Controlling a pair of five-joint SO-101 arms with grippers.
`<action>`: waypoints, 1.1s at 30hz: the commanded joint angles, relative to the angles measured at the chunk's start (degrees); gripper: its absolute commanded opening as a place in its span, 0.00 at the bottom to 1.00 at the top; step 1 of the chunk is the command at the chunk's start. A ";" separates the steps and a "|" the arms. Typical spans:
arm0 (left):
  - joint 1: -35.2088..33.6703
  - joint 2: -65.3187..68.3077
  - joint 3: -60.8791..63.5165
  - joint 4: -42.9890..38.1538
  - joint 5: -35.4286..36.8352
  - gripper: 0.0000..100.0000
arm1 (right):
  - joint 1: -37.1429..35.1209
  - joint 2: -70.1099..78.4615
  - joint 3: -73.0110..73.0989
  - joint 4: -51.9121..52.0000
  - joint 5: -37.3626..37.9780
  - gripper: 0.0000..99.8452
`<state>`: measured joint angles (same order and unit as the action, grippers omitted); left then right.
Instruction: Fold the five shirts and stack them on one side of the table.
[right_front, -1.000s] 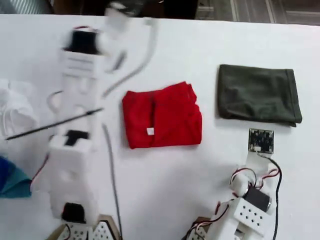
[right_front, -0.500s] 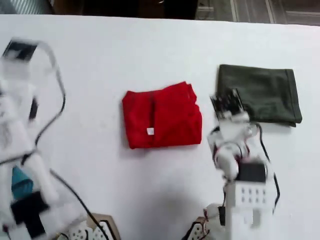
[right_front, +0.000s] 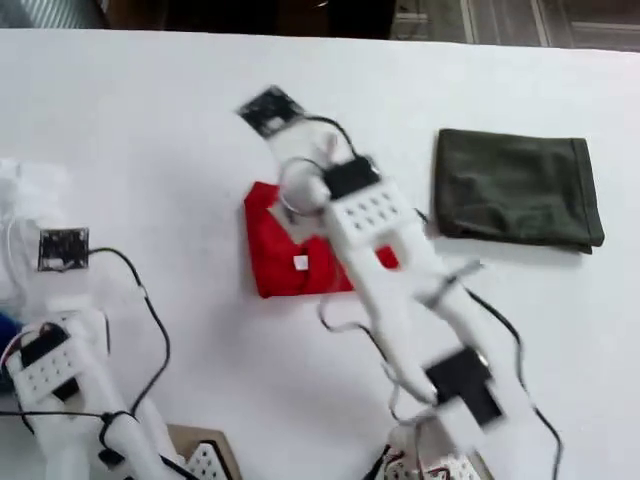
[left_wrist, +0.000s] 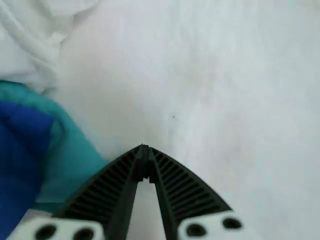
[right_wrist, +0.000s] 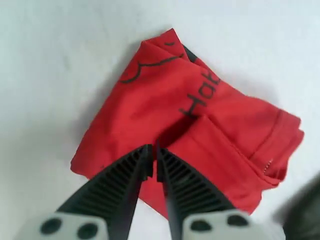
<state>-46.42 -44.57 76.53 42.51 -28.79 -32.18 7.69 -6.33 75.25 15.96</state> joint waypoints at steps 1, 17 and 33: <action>-0.53 -1.41 0.57 -1.49 0.62 0.03 | -1.01 11.47 -15.21 5.14 -0.18 0.02; -0.53 -1.67 2.15 -3.16 0.79 0.03 | 7.08 32.48 -40.53 26.15 -0.18 0.02; -0.53 -1.67 2.24 -3.16 0.79 0.03 | 1.27 16.75 -26.20 20.97 -0.35 0.02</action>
<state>-46.51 -45.19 78.99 40.22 -28.79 -27.87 28.26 -33.05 99.08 15.96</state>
